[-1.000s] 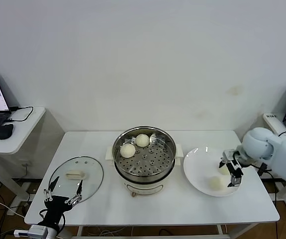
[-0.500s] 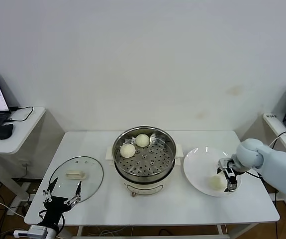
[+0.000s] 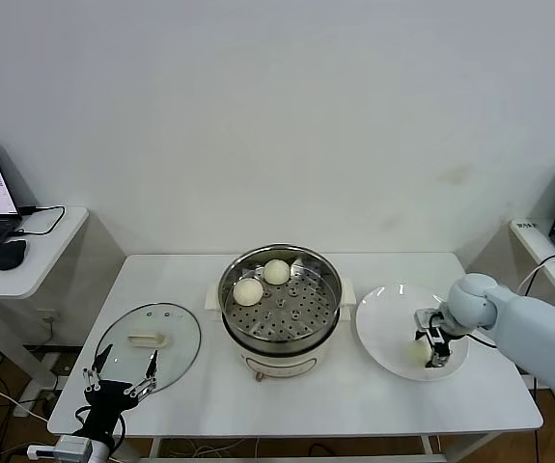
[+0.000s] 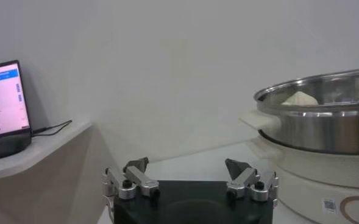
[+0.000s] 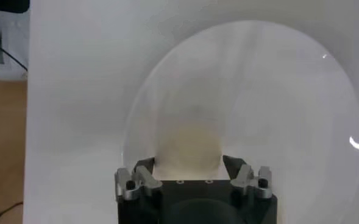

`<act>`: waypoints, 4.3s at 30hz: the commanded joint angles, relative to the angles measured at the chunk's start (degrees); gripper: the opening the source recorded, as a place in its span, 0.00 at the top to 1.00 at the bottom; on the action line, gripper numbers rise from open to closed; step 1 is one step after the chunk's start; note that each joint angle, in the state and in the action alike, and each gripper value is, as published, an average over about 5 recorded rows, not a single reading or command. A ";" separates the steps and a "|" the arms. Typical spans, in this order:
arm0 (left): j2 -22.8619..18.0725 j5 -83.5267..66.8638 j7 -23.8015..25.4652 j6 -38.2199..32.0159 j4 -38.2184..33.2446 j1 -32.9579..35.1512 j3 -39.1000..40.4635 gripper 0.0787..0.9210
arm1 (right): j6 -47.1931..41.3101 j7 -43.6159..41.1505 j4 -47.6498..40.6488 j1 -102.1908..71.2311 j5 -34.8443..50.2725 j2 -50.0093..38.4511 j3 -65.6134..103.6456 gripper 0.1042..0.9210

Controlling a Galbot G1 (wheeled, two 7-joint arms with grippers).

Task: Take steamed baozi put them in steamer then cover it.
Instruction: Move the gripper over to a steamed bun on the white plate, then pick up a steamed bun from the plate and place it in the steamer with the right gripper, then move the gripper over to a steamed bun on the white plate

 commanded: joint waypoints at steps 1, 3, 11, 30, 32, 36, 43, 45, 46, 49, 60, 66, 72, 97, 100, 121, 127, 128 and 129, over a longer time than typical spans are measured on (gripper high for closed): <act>0.01 -0.04 0.00 -0.04 0.06 -0.04 0.06 0.12 | -0.42 0.00 -0.17 -0.03 -0.03 -0.17 0.49 0.41; 0.02 -0.04 0.00 -0.05 0.07 -0.12 0.13 0.12 | -0.32 -0.35 0.05 0.23 0.26 -0.72 0.83 0.42; 0.79 -0.36 0.02 -0.01 -0.05 -0.39 0.21 0.12 | -0.99 -2.03 3.22 8.94 5.06 -4.83 -1.19 0.44; 1.66 -1.09 0.00 0.08 -1.03 -0.62 0.16 0.12 | 0.95 -0.34 5.83 45.59 23.47 9.42 -17.57 0.43; 1.42 -1.10 -0.02 0.05 -1.23 -0.43 0.04 0.12 | 2.34 0.83 6.27 46.25 25.10 12.07 -19.15 0.43; 0.90 -1.12 -0.06 0.01 -1.82 -0.06 -0.27 0.12 | 6.45 2.54 6.34 45.36 25.85 16.97 -21.83 0.43; 0.22 -1.03 -0.12 0.19 -2.71 0.16 -0.69 0.12 | 14.48 3.65 6.95 43.04 21.55 24.77 -27.08 0.43; -0.01 -1.03 -0.12 0.23 -2.86 0.15 -0.82 0.12 | 17.60 3.56 6.46 42.53 19.41 26.87 -28.05 0.43; -0.12 -1.04 -0.13 0.23 -2.88 0.14 -0.87 0.12 | 19.08 3.51 6.24 42.29 18.66 27.77 -28.57 0.43; -0.37 -1.06 -0.13 0.20 -2.73 0.15 -0.95 0.12 | 22.60 3.42 5.95 41.79 17.77 29.89 -30.16 0.43; -1.07 -1.09 -0.18 0.10 -2.65 0.45 -1.12 0.12 | 32.15 2.35 3.36 38.13 9.92 34.66 -32.52 0.42; -1.03 -1.19 -0.18 0.06 -2.14 0.16 -1.10 0.12 | 35.61 3.10 2.63 36.09 6.58 35.53 -32.41 0.41; -1.23 -1.18 -0.19 0.03 -1.74 -0.26 -0.82 0.12 | 37.21 3.28 1.67 35.30 4.17 36.28 -32.31 0.40; 0.08 -1.89 -0.16 -0.01 -1.86 -0.71 -1.04 0.12 | 14.26 -4.64 8.96 47.95 16.39 15.38 -28.05 0.12; 0.42 -1.91 -0.14 0.00 -1.92 -0.81 -0.86 0.12 | 7.41 -4.30 9.18 47.02 17.67 9.46 -28.24 0.12; 0.75 -1.12 -0.14 0.13 -2.39 -0.23 -0.26 0.12 | 3.85 -3.00 0.10 7.09 3.49 -10.11 1.62 0.12; 0.36 -0.80 -0.16 0.14 -2.82 0.36 -0.38 0.12 | 6.60 -2.92 -6.97 0.53 -1.68 -6.83 8.62 0.12; 0.30 -0.78 -0.17 0.14 -2.87 0.43 -0.41 0.12 | 7.02 -2.87 -8.00 -0.04 -2.35 -6.09 9.39 0.12; 0.24 -0.75 -0.17 0.14 -2.91 0.50 -0.46 0.12 | 7.35 -2.73 -9.05 -0.56 -2.98 -5.30 10.11 0.12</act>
